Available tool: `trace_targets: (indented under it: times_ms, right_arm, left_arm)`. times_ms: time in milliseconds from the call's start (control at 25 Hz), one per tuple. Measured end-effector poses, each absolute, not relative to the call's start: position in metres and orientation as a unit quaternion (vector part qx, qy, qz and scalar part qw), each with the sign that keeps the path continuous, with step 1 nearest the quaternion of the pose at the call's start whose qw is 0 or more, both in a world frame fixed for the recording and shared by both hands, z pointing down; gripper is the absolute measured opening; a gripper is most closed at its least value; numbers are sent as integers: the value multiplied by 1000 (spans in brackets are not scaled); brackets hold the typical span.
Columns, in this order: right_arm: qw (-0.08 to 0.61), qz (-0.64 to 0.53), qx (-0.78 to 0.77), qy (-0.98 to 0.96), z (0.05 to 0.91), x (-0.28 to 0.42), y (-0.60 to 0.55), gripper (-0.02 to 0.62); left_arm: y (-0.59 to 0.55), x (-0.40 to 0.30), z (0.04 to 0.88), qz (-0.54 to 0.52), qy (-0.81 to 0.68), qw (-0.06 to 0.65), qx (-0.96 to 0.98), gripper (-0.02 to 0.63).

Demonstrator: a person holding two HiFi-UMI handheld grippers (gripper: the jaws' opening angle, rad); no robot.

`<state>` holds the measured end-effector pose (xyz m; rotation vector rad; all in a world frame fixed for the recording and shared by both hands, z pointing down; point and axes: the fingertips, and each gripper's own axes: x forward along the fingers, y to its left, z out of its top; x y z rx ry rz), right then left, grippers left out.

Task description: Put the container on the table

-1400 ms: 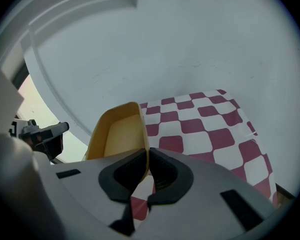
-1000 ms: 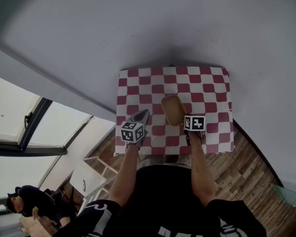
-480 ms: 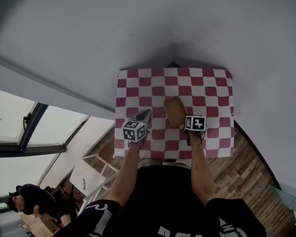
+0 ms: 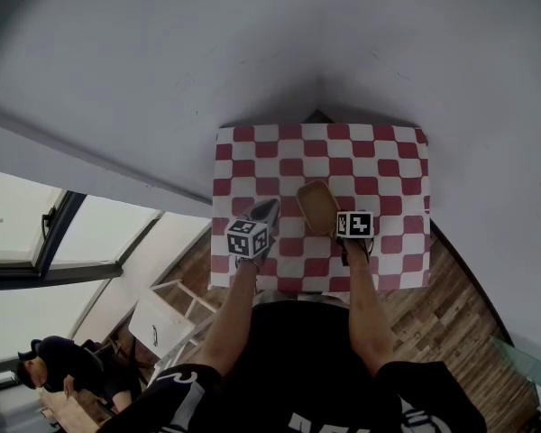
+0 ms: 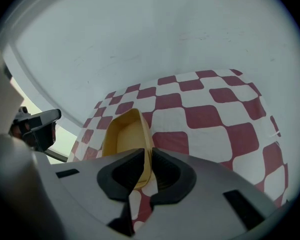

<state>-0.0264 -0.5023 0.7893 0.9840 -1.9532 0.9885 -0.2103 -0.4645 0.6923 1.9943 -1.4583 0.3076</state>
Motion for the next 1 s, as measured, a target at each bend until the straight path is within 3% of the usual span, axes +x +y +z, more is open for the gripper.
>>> trace_targets:
  times_ms: [120, 280, 400, 640, 1000]
  right_arm:
    - [379, 375, 384, -754, 795, -22, -499, 76]
    - [393, 364, 394, -747, 796, -13, -496, 167]
    - [381, 355, 401, -754, 786, -10, -497, 179]
    - [347, 333, 410, -775, 755, -6, -498, 170]
    - [270, 273, 425, -820, 702, -4, -501, 98]
  left_arm:
    - [-464, -209, 693, 119, -553, 319, 760, 26]
    - [-460, -205, 690, 121, -551, 315, 763, 26]
    - [-457, -204, 686, 118, -552, 311, 765, 26]
    - [-450, -200, 674, 112, -555, 299, 768, 26]
    - [-439, -184, 646, 106, -550, 265, 785, 26]
